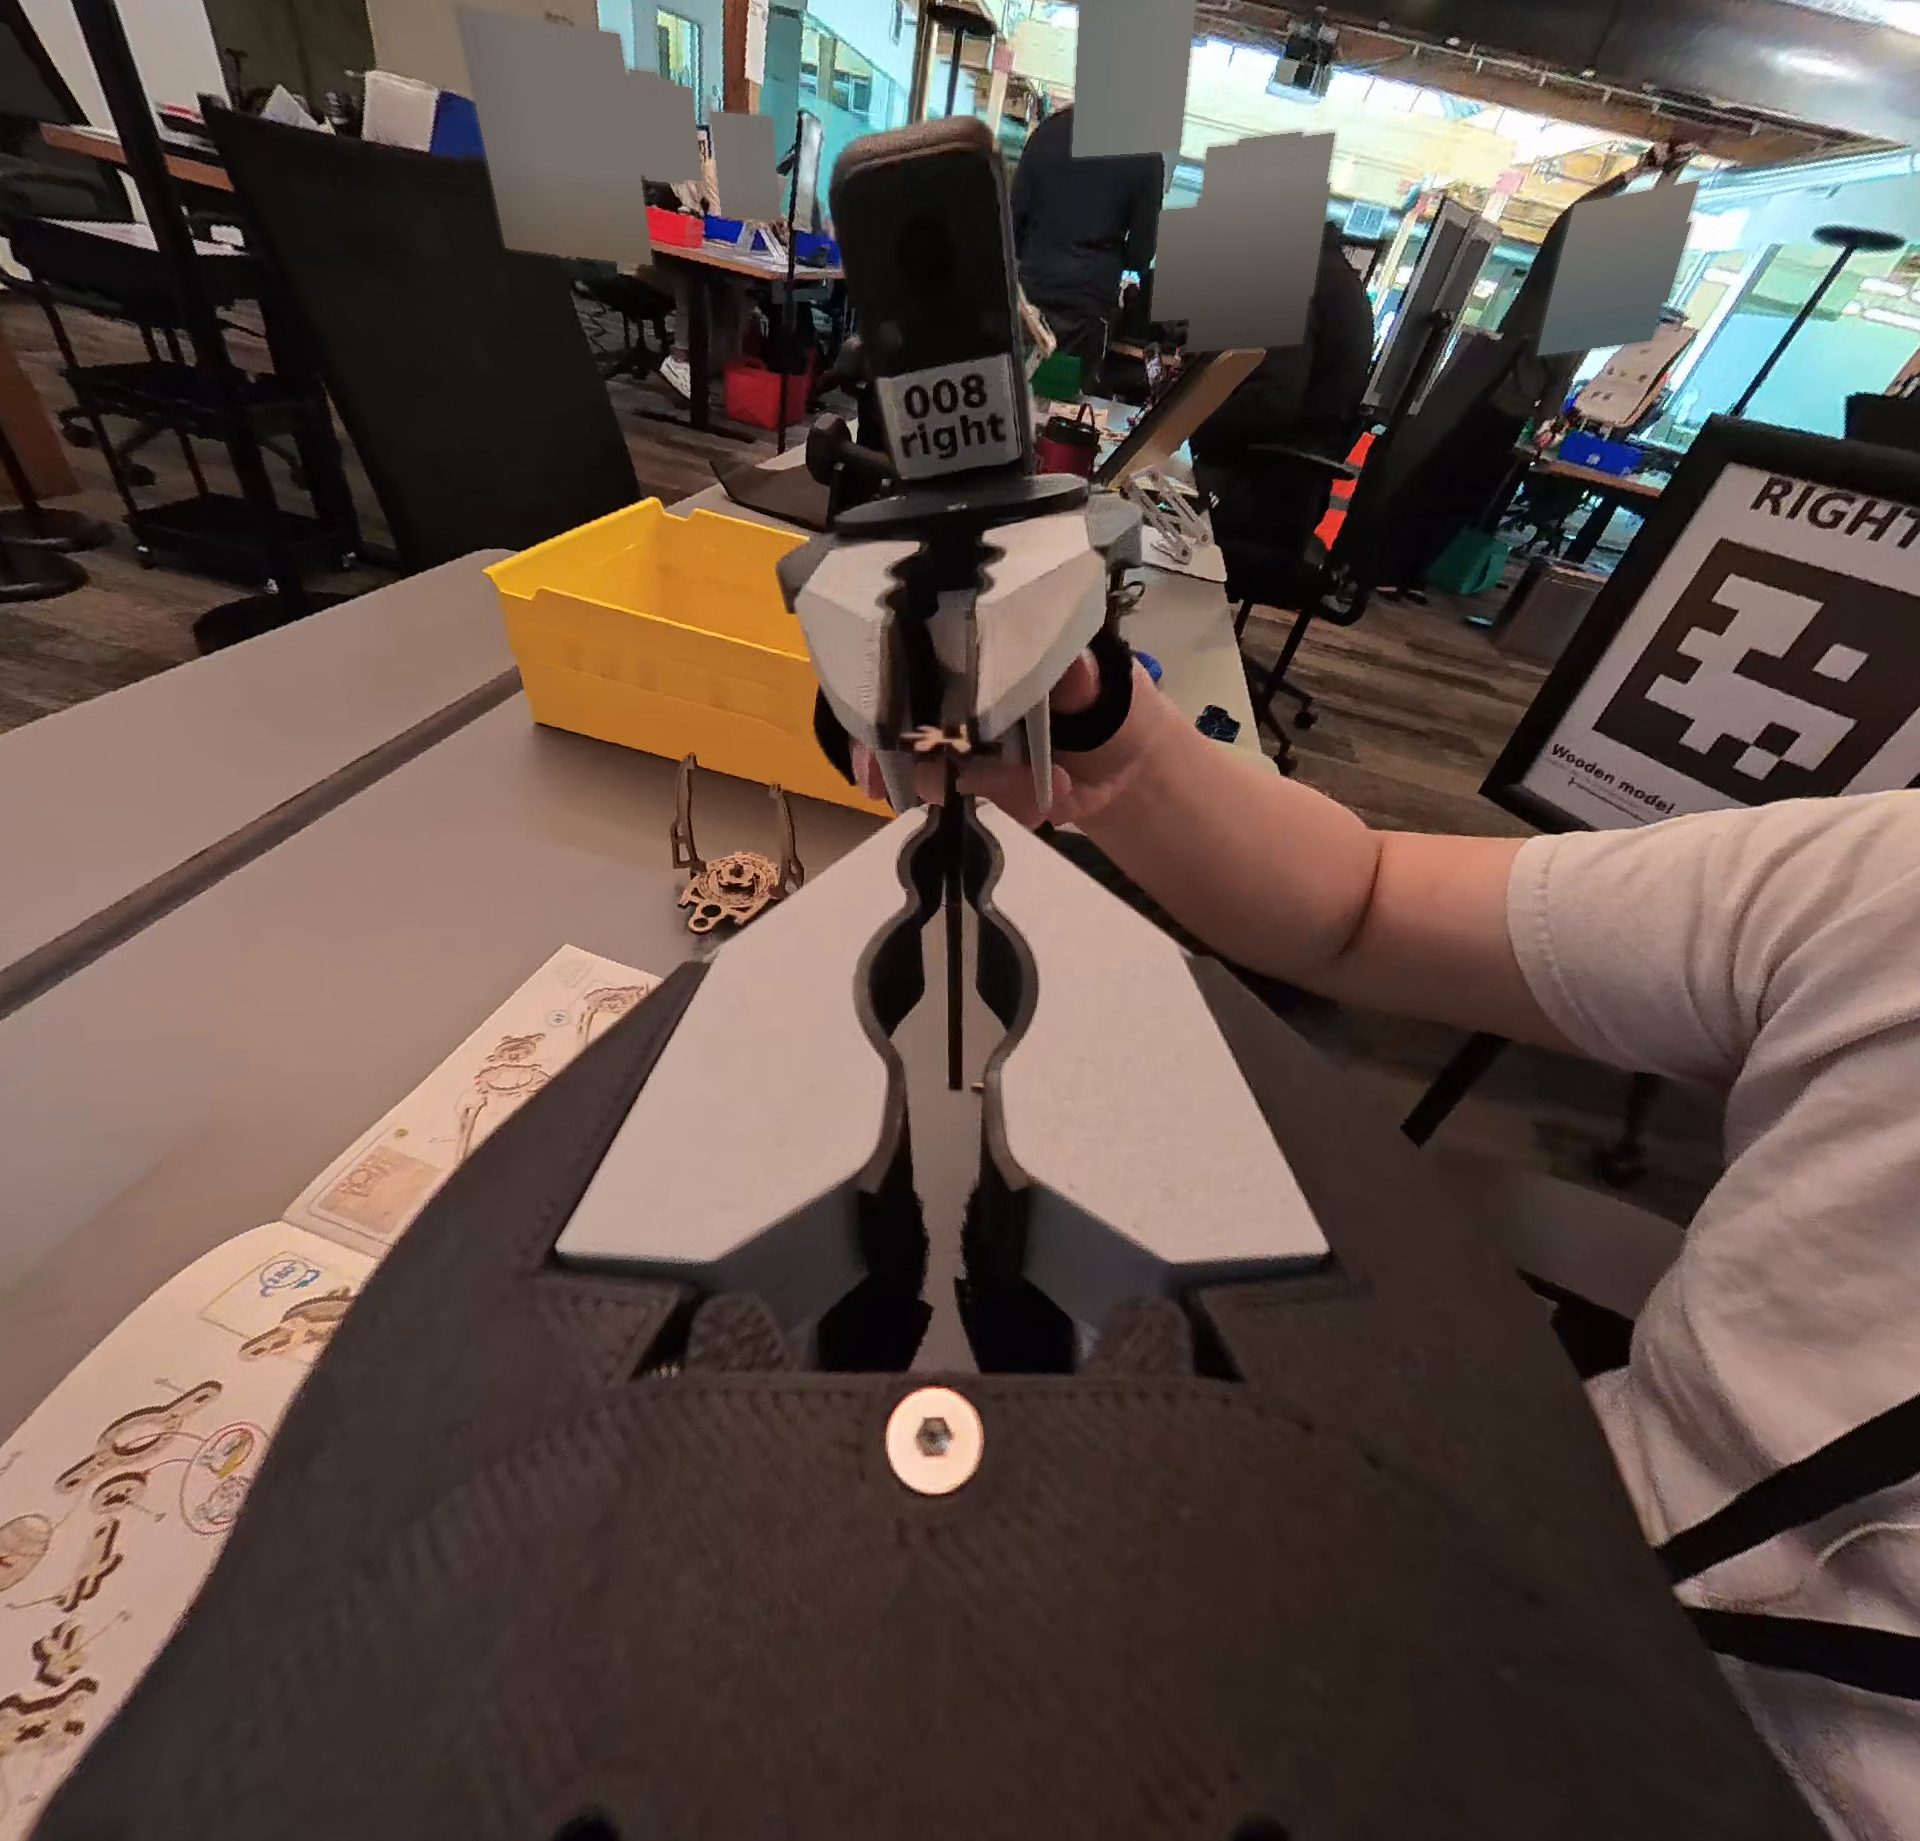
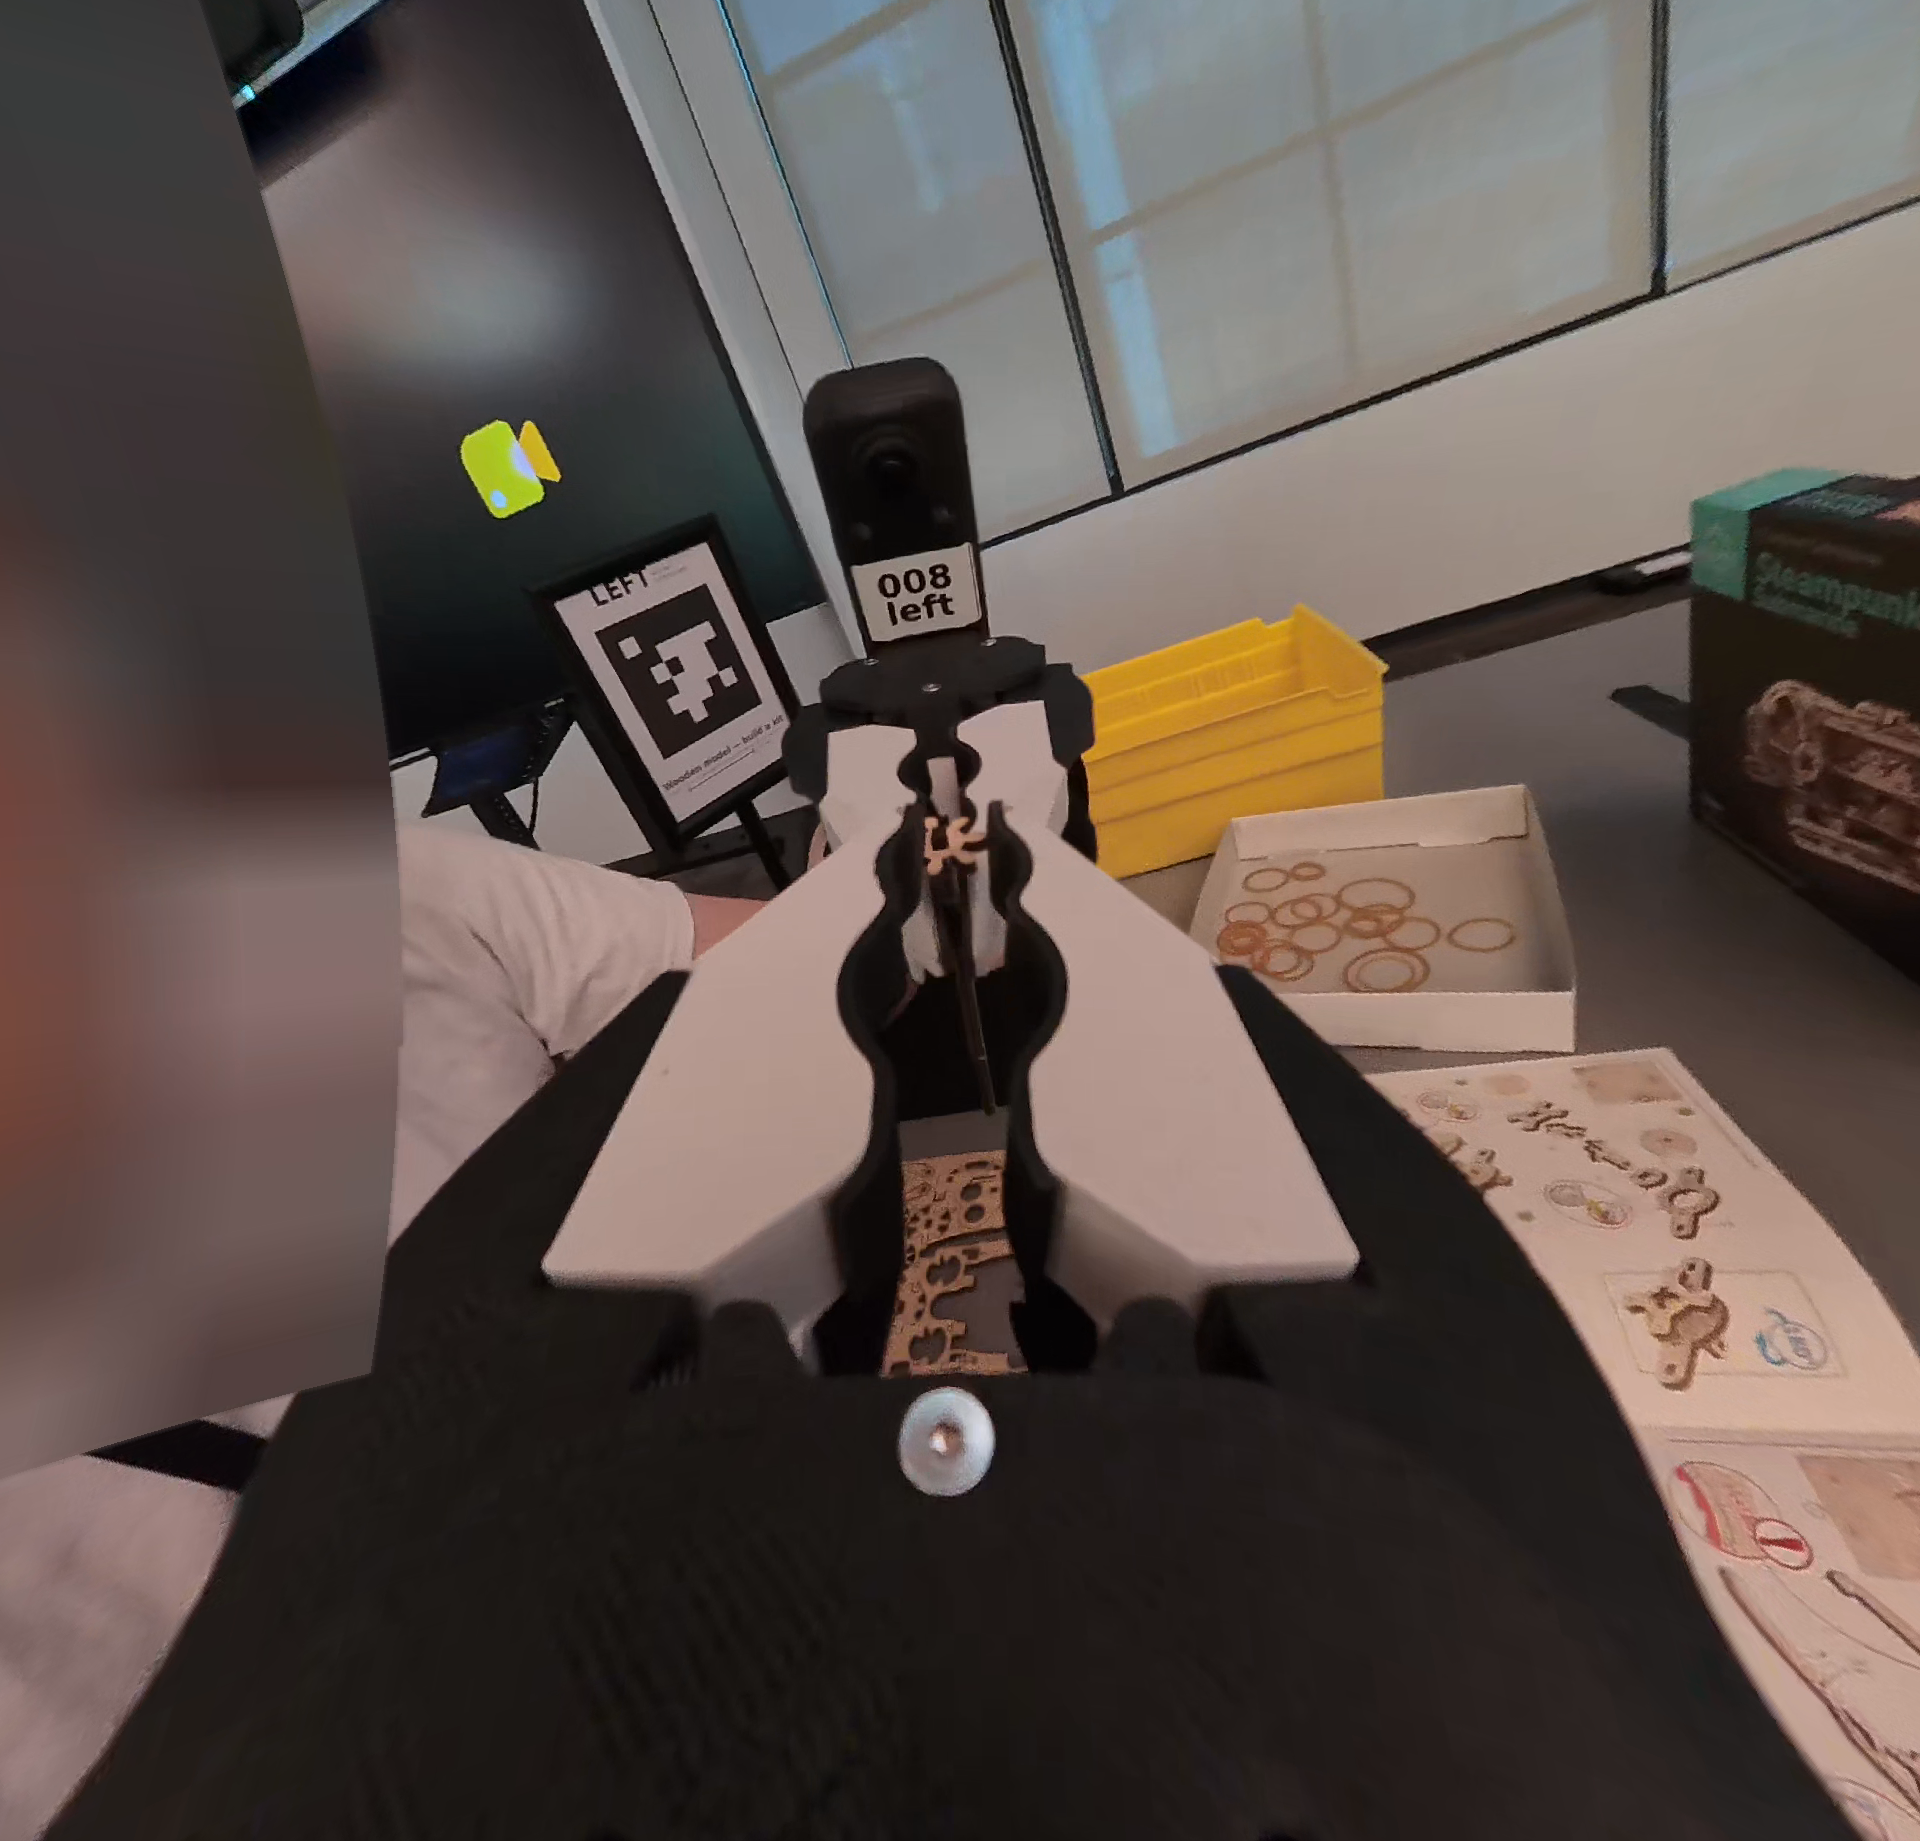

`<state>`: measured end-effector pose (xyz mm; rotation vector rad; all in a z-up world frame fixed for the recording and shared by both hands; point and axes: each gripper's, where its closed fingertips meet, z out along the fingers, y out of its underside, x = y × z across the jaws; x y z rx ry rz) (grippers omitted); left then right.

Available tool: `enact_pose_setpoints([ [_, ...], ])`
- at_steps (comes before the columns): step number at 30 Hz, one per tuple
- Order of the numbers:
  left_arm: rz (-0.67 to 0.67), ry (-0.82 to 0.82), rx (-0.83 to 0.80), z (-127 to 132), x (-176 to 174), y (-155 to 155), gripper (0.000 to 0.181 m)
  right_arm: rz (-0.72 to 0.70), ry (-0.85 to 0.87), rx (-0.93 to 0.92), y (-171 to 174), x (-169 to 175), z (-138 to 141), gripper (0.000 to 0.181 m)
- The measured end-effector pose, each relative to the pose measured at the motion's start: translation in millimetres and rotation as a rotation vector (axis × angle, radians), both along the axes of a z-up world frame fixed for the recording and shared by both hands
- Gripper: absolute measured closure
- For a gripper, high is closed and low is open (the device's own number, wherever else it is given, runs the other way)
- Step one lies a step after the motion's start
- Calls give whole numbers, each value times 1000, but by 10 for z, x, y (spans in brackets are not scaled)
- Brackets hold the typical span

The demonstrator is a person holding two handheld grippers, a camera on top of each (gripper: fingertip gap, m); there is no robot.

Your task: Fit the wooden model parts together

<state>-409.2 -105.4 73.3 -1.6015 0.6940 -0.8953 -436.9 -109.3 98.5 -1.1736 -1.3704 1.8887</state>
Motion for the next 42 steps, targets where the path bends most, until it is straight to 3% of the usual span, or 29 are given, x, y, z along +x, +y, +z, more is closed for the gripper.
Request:
enact_pose_setpoints([
  [4,6,0,10,23,-16,1,181,-23,63,-3,27,51,121,175],
  [13,-6,46,2,-32,1,-10,181,-40,-5,95,10,13,-7,175],
  [20,-104,-126,-162,2,12,-52,181,-63,35,138,35,46,41,163],
  [28,-91,-112,-208,-94,-25,12,181,-42,-33,28,19,-43,-45,164],
  [31,-43,-70,-174,-108,-67,55,181,-59,-22,135,-35,-47,-56,161],
  [36,-63,-95,-118,35,-87,-3,181,-228,132,512,77,68,13,160],
  [38,-77,-144,-73,142,-103,-26,181,-256,105,451,190,73,19,160],
  [42,-47,-98,-46,90,-101,15,181,-53,77,143,43,52,26,165],
])
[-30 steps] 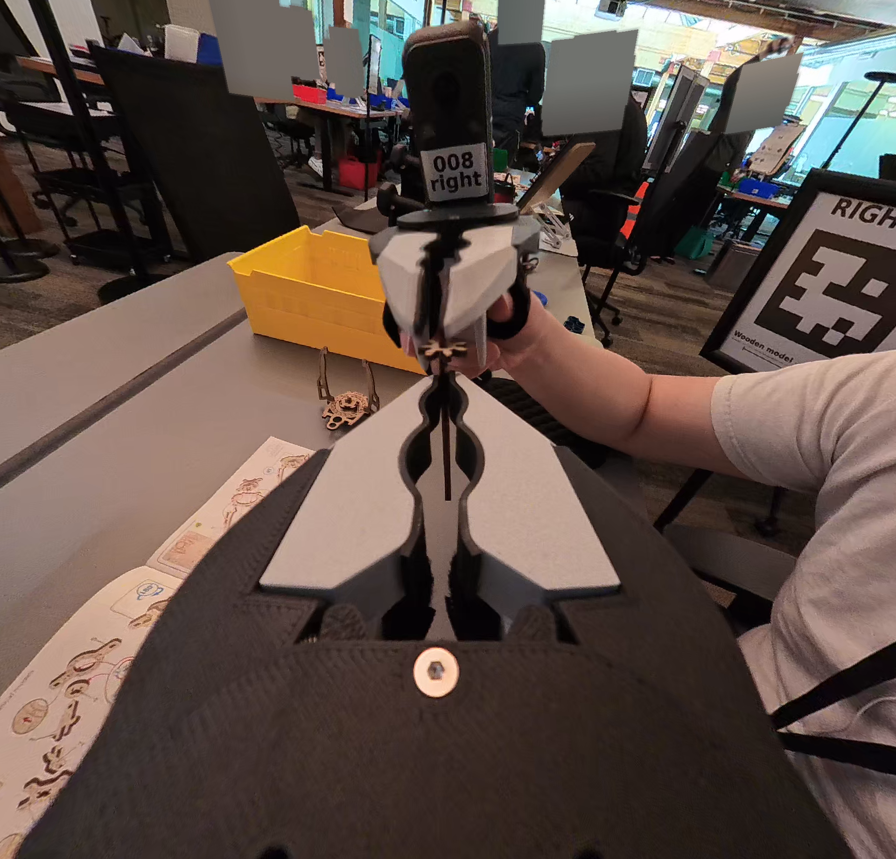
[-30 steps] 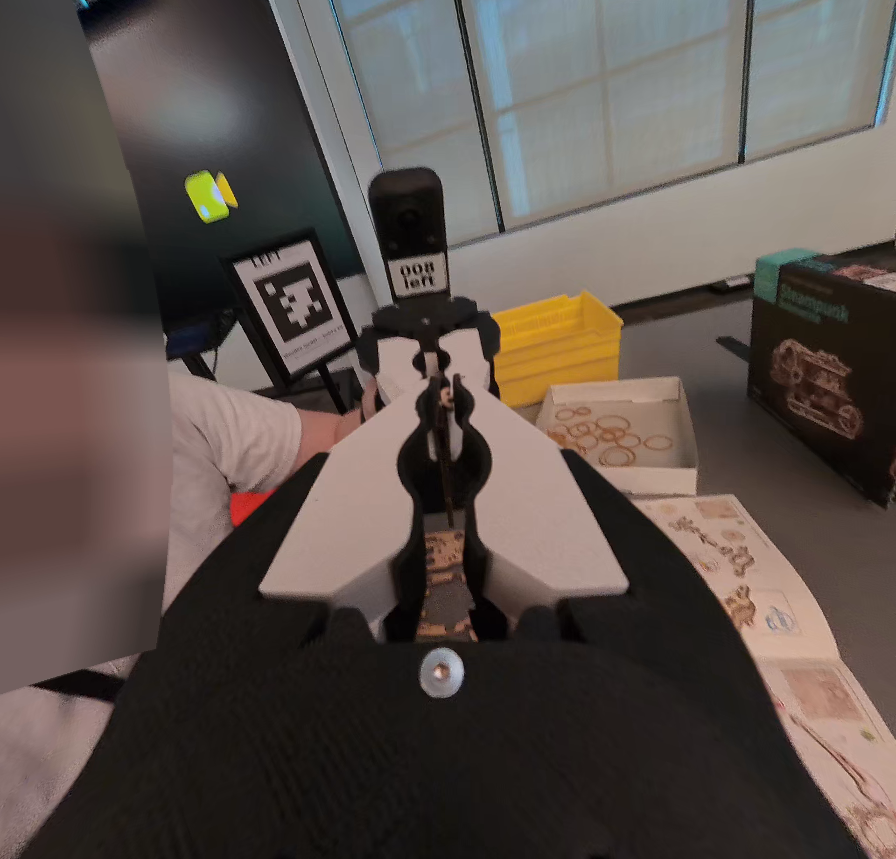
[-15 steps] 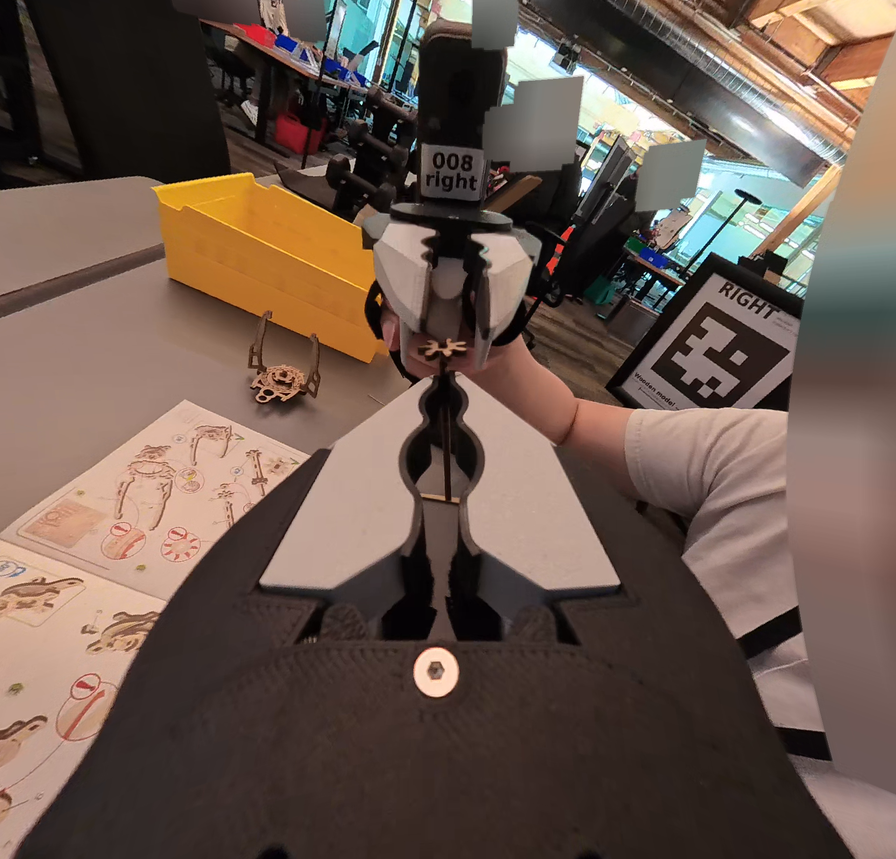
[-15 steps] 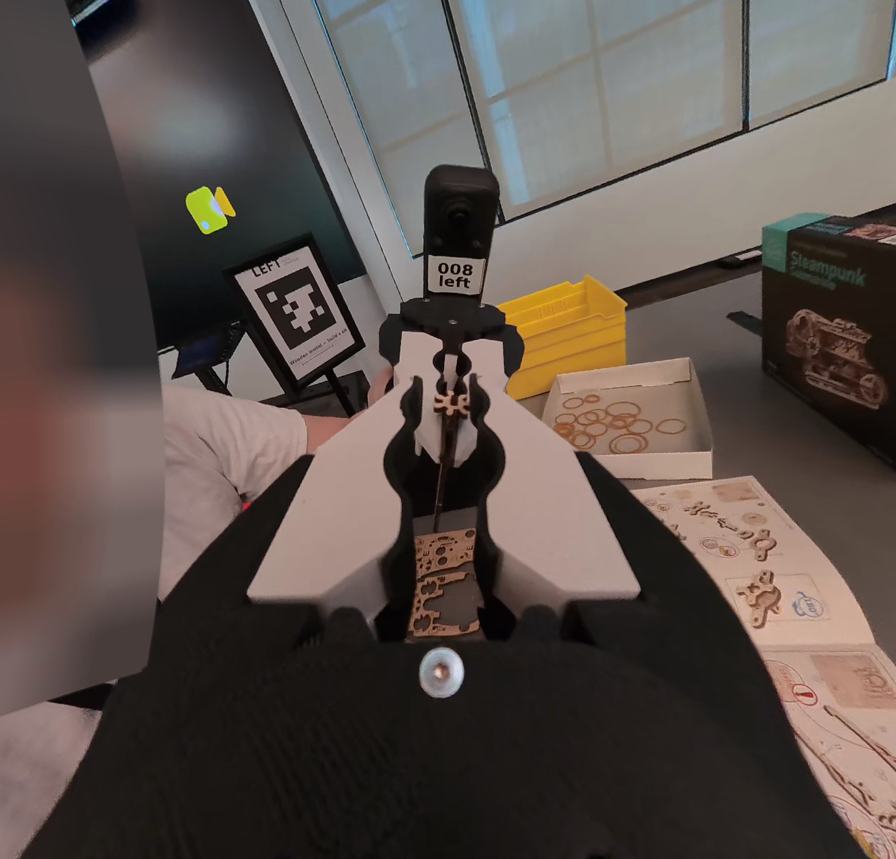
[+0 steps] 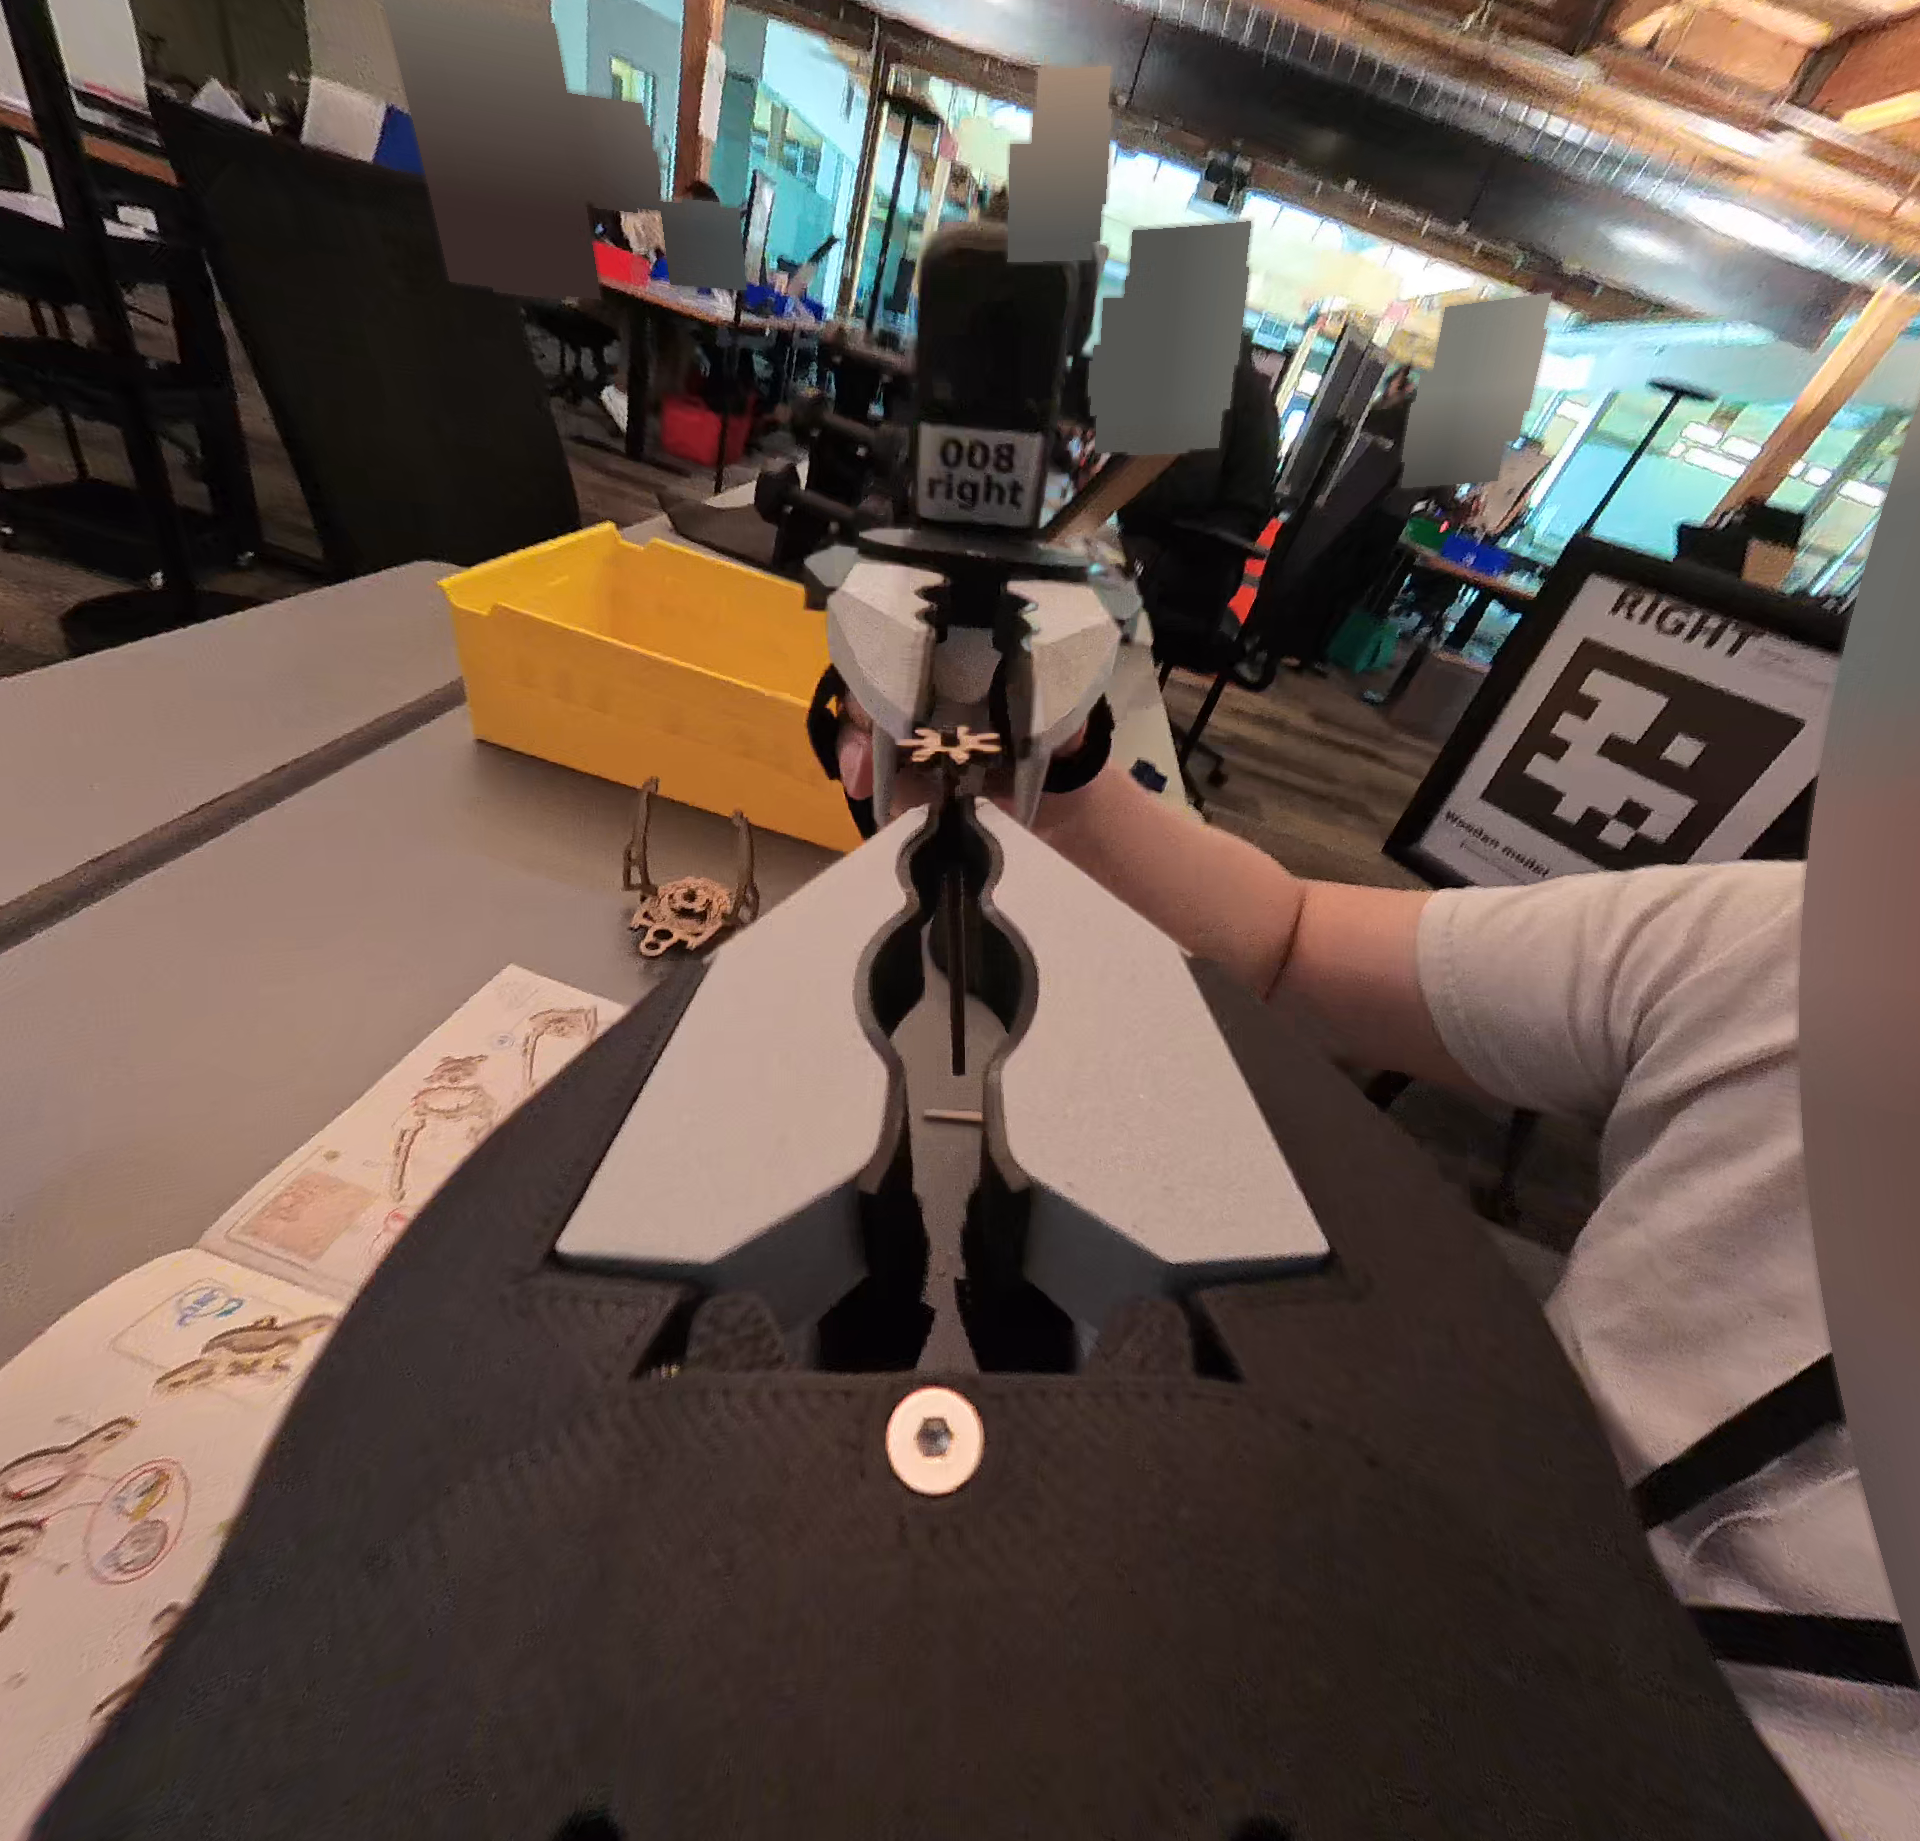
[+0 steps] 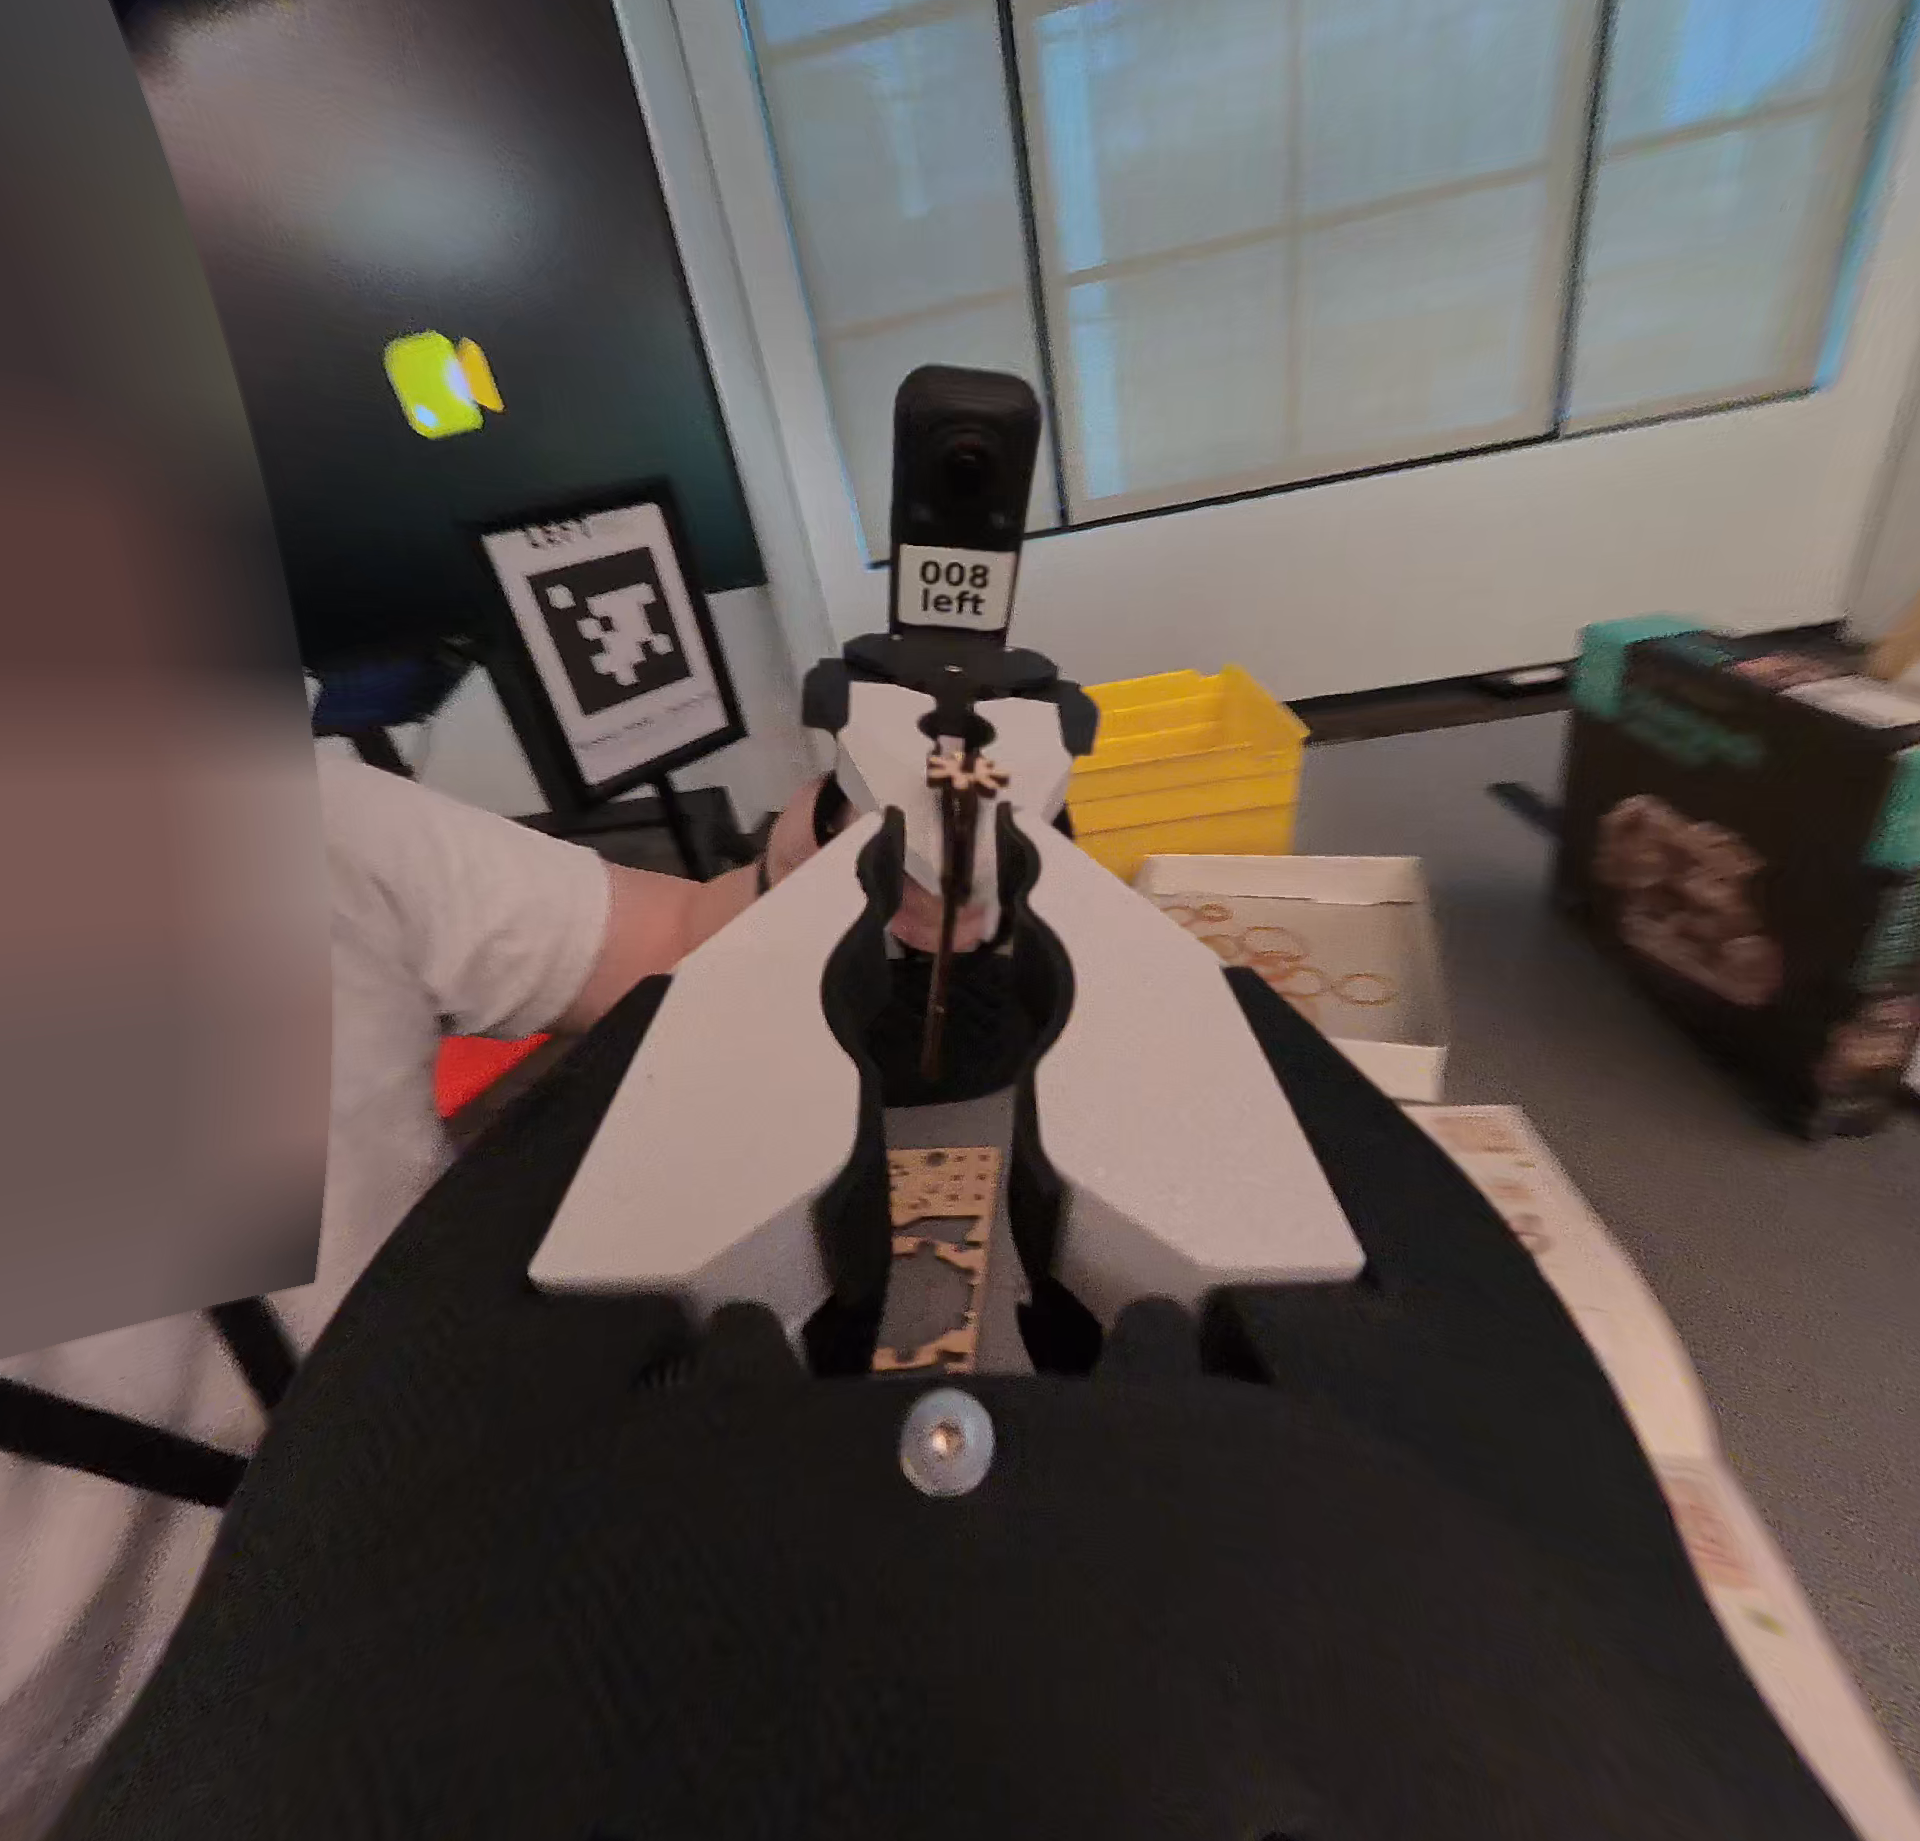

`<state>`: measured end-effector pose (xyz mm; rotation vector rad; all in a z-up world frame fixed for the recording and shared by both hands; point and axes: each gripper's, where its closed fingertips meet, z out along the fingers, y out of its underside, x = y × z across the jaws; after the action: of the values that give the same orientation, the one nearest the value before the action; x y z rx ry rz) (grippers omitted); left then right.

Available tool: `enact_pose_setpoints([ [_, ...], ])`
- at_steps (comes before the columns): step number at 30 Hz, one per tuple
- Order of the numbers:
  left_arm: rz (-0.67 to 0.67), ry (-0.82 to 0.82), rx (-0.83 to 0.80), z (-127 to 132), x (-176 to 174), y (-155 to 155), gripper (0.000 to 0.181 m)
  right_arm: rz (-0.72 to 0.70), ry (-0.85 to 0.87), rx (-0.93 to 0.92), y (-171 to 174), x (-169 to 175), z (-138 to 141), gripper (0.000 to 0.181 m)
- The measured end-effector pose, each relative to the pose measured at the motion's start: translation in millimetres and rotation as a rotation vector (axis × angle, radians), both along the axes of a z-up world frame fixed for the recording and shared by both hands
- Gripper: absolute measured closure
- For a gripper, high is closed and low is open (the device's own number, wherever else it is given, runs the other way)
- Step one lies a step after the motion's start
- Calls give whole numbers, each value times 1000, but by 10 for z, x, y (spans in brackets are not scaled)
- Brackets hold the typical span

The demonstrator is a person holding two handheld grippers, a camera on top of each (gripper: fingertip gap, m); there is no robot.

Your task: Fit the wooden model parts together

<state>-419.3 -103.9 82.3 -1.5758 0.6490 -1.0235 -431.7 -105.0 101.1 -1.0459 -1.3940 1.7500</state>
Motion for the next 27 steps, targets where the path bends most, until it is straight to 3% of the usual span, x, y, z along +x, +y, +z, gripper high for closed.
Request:
enact_pose_setpoints([
  [7,7,47,12,-52,45,-3,181,62,-62,-146,-43,-96,-95,170],
  [10,9,56,14,-59,42,-3,181,59,-72,-151,-20,-102,-119,166],
  [14,14,86,11,-89,48,2,181,107,-77,-176,-68,-78,-117,178],
  [19,21,84,-2,-105,46,22,181,130,-84,-225,-51,-77,-127,179],
  [27,18,80,-35,-133,9,50,171,108,-83,-192,-51,-87,-141,180],
])
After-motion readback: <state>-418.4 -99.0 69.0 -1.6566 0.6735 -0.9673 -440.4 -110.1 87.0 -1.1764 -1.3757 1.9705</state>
